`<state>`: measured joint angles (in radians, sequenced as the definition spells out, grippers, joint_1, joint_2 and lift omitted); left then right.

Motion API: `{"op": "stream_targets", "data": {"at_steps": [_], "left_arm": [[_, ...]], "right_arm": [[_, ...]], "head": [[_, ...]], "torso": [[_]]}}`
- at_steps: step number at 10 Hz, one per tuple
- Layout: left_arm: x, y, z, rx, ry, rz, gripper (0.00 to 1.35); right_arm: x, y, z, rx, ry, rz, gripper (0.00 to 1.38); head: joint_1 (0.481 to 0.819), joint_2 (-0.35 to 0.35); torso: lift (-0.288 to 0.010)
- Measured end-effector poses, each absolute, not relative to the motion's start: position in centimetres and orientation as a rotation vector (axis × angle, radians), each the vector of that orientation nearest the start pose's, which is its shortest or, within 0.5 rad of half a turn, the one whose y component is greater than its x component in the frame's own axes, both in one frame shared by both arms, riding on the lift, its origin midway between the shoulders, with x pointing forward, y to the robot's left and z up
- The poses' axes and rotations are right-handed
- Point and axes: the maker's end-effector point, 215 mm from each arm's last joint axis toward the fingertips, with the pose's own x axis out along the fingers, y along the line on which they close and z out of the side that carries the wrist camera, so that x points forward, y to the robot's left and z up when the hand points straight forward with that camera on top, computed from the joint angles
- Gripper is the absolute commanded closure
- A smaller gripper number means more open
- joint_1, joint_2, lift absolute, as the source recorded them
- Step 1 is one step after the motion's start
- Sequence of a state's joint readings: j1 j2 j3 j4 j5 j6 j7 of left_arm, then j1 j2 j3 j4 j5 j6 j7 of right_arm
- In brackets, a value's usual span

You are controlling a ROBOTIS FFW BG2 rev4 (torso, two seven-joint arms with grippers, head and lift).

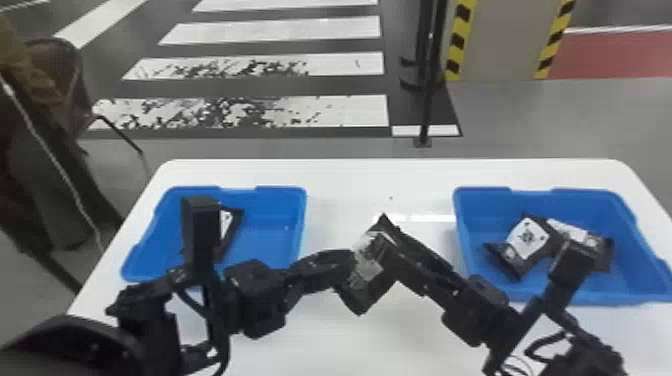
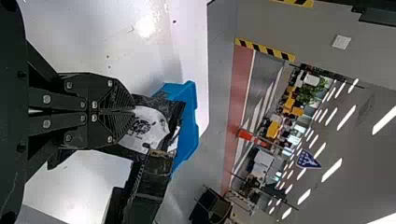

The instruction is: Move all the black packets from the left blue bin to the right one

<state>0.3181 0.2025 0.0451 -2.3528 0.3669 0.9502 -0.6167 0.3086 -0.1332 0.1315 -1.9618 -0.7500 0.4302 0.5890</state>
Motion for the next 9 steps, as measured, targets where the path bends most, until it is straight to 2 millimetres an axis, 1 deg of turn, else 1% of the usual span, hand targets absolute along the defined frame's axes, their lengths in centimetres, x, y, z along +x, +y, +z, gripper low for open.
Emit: {"op": "stream_targets", "data": {"at_steps": [3,4,5,6,7,8,9], "left_arm": [[39.7,8.9,-31.8,-0.235,0.447,-0.816,1.2],[39.8,8.8,-31.6,-0.242,0.438,-0.814,0.91],[39.9,9.0,-31.4,-0.253,0.426,-0.806,0.41],[40.1,9.5,-31.3,-0.266,0.416,-0.789,0.09],[40.2,10.5,-31.5,-0.272,0.414,-0.767,0.11],[40.3,11.7,-31.8,-0.274,0.415,-0.737,0.16],[40.5,13.4,-32.2,-0.27,0.417,-0.696,0.17]], "right_arm": [[41.0,-1.7,-32.1,0.743,0.218,0.892,1.28],[40.9,-1.6,-32.3,0.753,0.223,0.894,1.28],[40.9,-1.7,-32.4,0.766,0.222,0.892,1.28],[41.4,-2.4,-32.3,0.775,0.209,0.879,1.28],[42.4,-3.9,-32.1,0.762,0.192,0.85,1.28],[44.0,-6.2,-32.1,0.73,0.174,0.809,1.28],[46.1,-9.3,-32.4,0.677,0.159,0.754,1.28]], "head": [[0.695,0.101],[0.695,0.102],[0.695,0.102],[0.695,0.101],[0.695,0.092],[0.695,0.075],[0.695,0.064]], "torso": [[-0.14],[-0.14],[-0.14],[-0.14],[-0.14],[-0.14],[-0.14]]}}
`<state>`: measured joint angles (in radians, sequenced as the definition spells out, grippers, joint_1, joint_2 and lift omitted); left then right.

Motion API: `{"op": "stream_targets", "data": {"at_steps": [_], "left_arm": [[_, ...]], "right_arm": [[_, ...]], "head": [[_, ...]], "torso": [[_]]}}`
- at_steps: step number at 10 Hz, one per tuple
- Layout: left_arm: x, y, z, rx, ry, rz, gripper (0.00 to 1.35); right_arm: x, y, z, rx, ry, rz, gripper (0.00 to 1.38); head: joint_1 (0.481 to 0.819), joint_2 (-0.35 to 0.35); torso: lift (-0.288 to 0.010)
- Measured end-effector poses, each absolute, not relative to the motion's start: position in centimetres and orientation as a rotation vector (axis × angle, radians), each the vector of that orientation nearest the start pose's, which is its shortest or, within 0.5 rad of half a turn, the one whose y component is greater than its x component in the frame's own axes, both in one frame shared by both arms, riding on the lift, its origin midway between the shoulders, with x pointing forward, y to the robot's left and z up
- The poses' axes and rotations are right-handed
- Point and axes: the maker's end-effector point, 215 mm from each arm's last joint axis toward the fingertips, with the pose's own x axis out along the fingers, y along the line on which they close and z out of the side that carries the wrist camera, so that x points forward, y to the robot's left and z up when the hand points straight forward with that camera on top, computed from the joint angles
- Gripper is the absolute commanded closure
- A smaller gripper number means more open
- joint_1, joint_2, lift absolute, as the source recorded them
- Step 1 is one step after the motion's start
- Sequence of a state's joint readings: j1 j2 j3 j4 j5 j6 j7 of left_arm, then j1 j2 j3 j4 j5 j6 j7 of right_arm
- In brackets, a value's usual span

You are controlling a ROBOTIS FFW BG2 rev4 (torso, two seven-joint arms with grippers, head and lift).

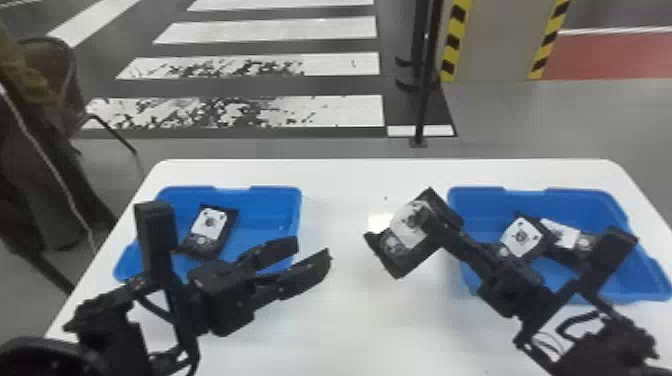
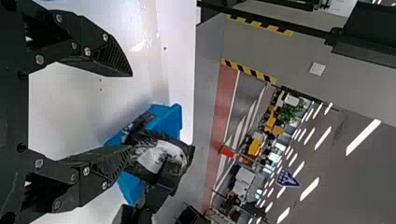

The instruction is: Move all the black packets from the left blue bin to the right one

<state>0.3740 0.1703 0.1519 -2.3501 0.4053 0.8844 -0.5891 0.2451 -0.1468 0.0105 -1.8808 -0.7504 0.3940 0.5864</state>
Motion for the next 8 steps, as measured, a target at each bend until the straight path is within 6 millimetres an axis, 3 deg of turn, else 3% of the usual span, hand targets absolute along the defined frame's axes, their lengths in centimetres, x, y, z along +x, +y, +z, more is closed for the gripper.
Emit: {"op": "stream_targets", "data": {"at_steps": [2,4,5,6,7,8], "left_arm": [[41.0,17.9,-32.8,-0.251,0.416,-0.594,0.17],[41.5,21.8,-32.9,-0.233,0.407,-0.499,0.17],[41.6,23.4,-33.0,-0.224,0.409,-0.46,0.17],[41.7,25.4,-33.4,-0.208,0.418,-0.405,0.17],[41.9,28.0,-33.7,-0.186,0.428,-0.34,0.17],[42.1,30.6,-33.6,-0.158,0.43,-0.278,0.17]], "right_arm": [[50.8,-16.4,-34.4,0.552,0.166,0.623,1.28],[53.9,-25.1,-36.5,0.437,0.186,0.454,1.26],[54.4,-29.2,-37.7,0.385,0.204,0.365,0.92],[54.3,-31.1,-39.1,0.364,0.23,0.32,0.4],[53.8,-31.9,-40.3,0.352,0.252,0.299,0.07],[53.0,-32.3,-40.6,0.307,0.247,0.279,0.08]], "head": [[0.695,0.021],[0.695,-0.021],[0.695,-0.058],[0.695,-0.069],[0.695,-0.048],[0.695,-0.033]], "torso": [[-0.14],[-0.14],[-0.14],[-0.14],[-0.14],[-0.14]]}}
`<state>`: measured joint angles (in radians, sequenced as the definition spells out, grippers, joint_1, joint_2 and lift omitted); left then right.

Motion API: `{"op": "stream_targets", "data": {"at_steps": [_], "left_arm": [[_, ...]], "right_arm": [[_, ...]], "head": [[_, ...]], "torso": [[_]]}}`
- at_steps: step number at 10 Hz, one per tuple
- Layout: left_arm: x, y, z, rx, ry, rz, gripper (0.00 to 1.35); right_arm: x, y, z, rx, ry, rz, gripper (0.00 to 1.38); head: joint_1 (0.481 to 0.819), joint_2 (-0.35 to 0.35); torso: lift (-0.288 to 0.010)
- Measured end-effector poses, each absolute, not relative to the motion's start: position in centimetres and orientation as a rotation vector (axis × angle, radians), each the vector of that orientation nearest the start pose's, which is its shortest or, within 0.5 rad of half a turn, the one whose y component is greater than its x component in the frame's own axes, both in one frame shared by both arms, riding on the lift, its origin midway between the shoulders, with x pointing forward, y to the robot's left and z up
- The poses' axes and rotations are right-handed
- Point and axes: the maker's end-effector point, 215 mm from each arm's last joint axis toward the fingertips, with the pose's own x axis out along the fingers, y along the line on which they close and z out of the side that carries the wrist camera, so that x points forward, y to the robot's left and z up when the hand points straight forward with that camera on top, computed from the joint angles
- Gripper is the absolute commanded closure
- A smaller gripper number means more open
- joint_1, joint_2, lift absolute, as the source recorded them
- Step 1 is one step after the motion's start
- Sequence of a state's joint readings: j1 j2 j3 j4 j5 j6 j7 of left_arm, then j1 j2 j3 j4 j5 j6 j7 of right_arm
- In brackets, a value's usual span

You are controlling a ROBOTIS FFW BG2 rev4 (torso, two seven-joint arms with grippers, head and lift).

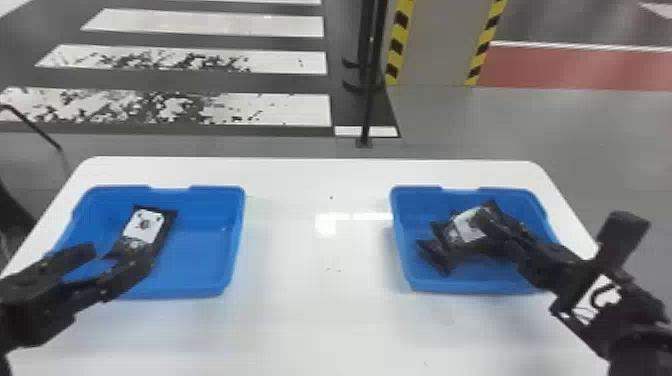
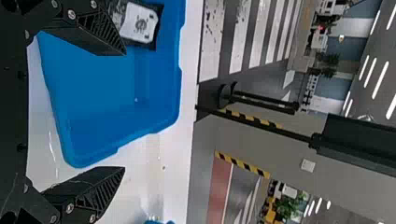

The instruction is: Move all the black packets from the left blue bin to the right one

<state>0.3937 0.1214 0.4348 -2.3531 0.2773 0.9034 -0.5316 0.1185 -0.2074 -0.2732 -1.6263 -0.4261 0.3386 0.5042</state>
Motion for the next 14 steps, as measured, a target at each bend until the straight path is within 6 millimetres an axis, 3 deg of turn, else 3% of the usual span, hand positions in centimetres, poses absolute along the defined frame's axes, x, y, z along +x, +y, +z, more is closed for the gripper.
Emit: {"op": "stream_targets", "data": {"at_steps": [1,3,5,7,9,11,14], "left_arm": [[42.3,33.2,-33.3,-0.126,0.43,-0.214,0.17],[42.8,37.1,-33.1,-0.09,0.437,-0.113,0.17],[44.3,39.5,-34.1,-0.086,0.464,-0.062,0.17],[46.1,40.9,-36.0,-0.091,0.524,-0.035,0.17],[48.2,41.6,-38.2,-0.094,0.583,-0.025,0.17],[51.2,41.2,-40.3,-0.088,0.632,-0.036,0.17],[56.6,39.4,-41.4,-0.072,0.66,-0.064,0.17]], "right_arm": [[51.2,-32.2,-39.9,0.221,0.23,0.262,0.15],[46.1,-30.1,-39.0,0.098,0.223,0.265,0.19],[41.5,-27.8,-38.3,0.072,0.212,0.276,0.19],[38.4,-24.5,-35.7,0.061,0.124,0.318,0.19],[36.4,-22.4,-35.0,0.086,0.113,0.346,0.19],[35.6,-22.2,-35.6,0.102,0.128,0.344,0.19],[35.2,-22.4,-36.5,0.132,0.145,0.335,0.19]], "head": [[0.695,-0.002],[0.695,0.084],[0.695,0.144],[0.695,0.213],[0.695,0.249],[0.695,0.242],[0.695,0.209]], "torso": [[-0.14],[-0.14],[-0.14],[-0.14],[-0.14],[-0.14],[-0.14]]}}
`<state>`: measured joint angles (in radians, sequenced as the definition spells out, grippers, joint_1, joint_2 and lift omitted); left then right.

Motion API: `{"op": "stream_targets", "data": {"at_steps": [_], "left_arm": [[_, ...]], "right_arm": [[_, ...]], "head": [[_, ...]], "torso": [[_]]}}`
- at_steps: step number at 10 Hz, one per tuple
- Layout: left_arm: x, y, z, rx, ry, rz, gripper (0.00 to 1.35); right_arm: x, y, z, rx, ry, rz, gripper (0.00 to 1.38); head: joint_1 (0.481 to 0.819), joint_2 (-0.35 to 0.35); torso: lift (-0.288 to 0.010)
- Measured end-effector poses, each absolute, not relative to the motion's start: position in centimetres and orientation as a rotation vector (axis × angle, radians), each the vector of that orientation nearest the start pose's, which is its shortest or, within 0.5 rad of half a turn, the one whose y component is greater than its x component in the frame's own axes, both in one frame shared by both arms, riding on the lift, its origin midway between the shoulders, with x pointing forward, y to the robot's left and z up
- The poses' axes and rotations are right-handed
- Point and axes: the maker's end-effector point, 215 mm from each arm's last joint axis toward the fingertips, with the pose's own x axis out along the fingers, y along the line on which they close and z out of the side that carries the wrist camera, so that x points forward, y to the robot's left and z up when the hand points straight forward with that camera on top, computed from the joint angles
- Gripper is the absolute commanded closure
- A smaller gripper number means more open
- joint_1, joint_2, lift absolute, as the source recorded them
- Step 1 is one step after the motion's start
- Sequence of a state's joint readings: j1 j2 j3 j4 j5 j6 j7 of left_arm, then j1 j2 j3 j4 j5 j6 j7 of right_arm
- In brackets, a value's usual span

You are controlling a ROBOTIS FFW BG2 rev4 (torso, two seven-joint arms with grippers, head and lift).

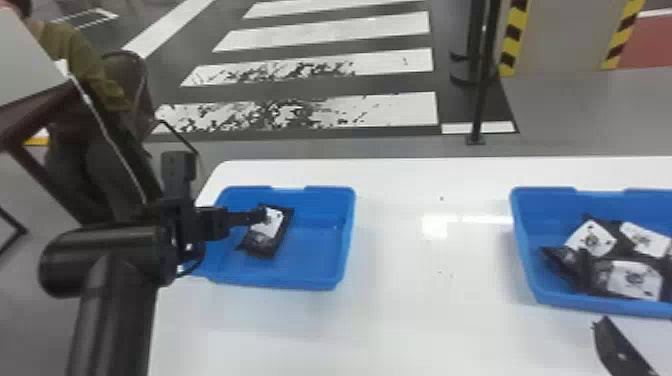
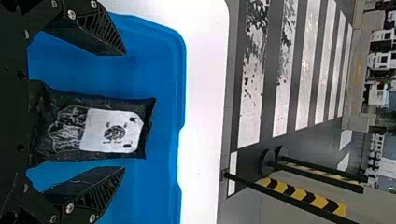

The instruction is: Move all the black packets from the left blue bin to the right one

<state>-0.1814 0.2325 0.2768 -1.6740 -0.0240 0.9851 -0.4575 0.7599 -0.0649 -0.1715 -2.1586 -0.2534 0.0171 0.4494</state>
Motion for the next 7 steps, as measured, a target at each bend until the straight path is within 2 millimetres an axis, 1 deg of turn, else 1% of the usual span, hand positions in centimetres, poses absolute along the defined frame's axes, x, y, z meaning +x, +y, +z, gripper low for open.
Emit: {"op": "stream_targets", "data": {"at_steps": [1,3,4,5,6,7], "left_arm": [[57.1,38.5,-42.2,-0.077,0.702,-0.069,0.17],[56.6,36.9,-44.2,-0.092,0.788,-0.078,0.19],[56.3,36.5,-45.1,-0.092,0.819,-0.079,0.24],[56.2,36.5,-45.9,-0.091,0.842,-0.075,0.53],[56.2,36.5,-46.4,-0.091,0.857,-0.077,0.93],[56.3,36.6,-46.5,-0.083,0.856,-0.077,1.04]], "right_arm": [[35.3,-22.4,-36.6,0.137,0.144,0.335,0.19],[35.4,-22.3,-37.0,0.158,0.148,0.333,0.19],[35.4,-22.2,-37.3,0.172,0.153,0.334,0.19],[35.4,-22.2,-37.5,0.181,0.156,0.333,0.19],[35.4,-22.2,-37.7,0.19,0.161,0.332,0.19],[35.4,-22.2,-37.9,0.197,0.164,0.331,0.19]], "head": [[0.695,0.195],[0.695,0.177],[0.695,0.174],[0.695,0.173],[0.695,0.174],[0.695,0.174]], "torso": [[-0.14],[-0.14],[-0.14],[-0.14],[-0.14],[-0.14]]}}
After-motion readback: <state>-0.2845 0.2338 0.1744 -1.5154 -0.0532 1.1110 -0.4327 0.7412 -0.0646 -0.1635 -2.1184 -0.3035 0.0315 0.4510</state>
